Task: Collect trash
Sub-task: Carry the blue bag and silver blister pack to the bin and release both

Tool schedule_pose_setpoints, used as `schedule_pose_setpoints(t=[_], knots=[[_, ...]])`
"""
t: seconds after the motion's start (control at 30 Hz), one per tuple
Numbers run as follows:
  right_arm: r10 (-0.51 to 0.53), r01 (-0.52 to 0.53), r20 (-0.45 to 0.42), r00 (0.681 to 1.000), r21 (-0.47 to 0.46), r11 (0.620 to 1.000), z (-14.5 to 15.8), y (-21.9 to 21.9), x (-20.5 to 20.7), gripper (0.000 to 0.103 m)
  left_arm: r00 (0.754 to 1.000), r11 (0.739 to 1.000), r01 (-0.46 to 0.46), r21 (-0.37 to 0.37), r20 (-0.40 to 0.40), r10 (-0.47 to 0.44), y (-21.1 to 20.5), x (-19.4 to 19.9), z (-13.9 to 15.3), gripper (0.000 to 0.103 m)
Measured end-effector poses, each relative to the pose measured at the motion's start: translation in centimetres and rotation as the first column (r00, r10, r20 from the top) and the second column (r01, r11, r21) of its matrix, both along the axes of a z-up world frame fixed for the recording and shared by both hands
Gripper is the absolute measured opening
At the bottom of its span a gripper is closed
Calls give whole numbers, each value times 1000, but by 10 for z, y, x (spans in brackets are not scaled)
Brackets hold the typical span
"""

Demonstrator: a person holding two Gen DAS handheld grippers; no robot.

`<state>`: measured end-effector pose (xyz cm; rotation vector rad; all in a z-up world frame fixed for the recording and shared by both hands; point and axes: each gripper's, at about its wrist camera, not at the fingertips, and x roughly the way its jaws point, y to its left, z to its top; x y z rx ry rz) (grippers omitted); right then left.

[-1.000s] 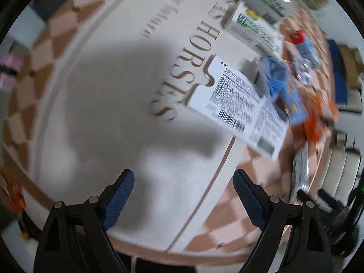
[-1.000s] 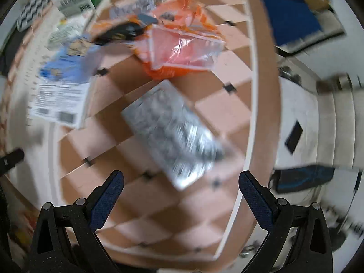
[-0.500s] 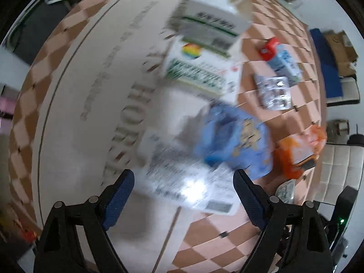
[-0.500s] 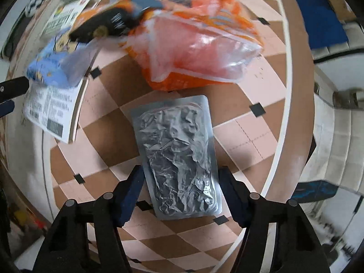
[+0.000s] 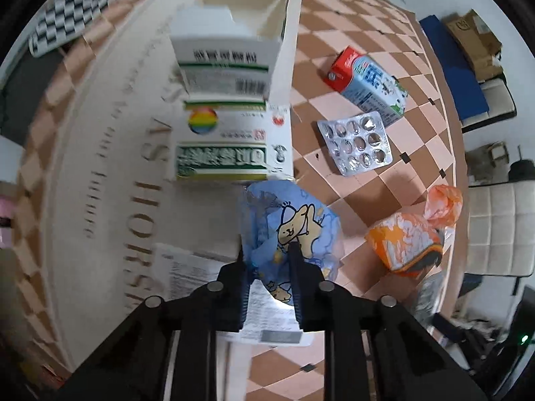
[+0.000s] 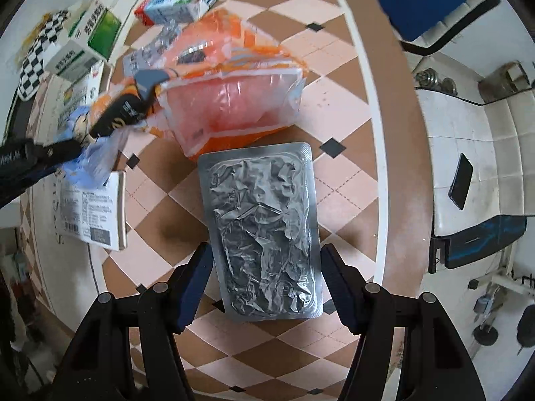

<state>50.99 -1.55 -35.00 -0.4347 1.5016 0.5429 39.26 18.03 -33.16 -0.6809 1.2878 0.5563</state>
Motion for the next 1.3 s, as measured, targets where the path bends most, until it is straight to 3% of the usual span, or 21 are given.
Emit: schedule_pose_setpoints(t=[0.27, 0.43, 0.73, 0.97, 1.17, 1.3], knots=[[-38, 33, 66, 997, 76, 997, 30, 3, -33, 68, 999, 987, 27, 158, 32, -33, -9, -47, 43, 15], [-46, 35, 94, 994, 120, 992, 53, 2, -70, 67, 996, 969, 39, 242, 64, -56, -25, -95, 71, 15], [-67, 35, 142, 988, 214, 976, 90, -18, -213, 67, 985, 960, 65, 274, 138, -106, -57, -231, 100, 15], [-119, 98, 83, 989, 224, 970, 81, -56, -344, 67, 985, 974, 115, 197, 108, -138, -84, -332, 75, 15], [-124, 125, -15, 992, 159, 979, 31, -79, -417, 67, 991, 988, 127, 86, 34, -131, -104, -384, 22, 15], [-129, 136, -65, 989, 112, 984, -12, -90, -443, 67, 993, 993, 114, 6, -12, -114, -110, -400, -32, 15]])
